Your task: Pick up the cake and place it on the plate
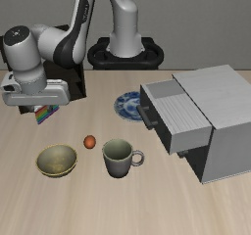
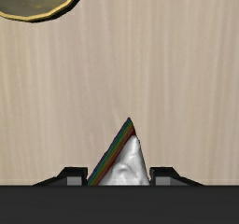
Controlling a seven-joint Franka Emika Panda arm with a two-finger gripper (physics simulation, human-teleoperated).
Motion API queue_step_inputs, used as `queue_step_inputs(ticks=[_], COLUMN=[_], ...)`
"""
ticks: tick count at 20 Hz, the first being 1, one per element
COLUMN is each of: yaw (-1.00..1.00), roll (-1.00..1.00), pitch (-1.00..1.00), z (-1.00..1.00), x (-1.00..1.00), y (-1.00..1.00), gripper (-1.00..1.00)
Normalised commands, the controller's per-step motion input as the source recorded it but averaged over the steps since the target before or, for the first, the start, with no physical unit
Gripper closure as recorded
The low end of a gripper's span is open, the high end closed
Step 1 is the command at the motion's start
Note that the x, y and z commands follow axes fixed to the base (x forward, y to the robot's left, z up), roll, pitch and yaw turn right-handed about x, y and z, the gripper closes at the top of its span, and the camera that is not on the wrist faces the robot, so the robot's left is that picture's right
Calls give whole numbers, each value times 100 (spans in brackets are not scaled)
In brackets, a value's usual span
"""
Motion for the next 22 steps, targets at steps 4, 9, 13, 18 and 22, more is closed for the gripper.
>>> queue_step_inputs(ticks=[4,9,13,18,22], yaw=[0,0,0,0,0], roll=[0,0,0,0,0], pitch=[0,0,0,0,0], z=[50,0,0,0,0], x=[0,0,0,0,0], y=[50,100,100,100,100], gripper=[100,100,100,100,100])
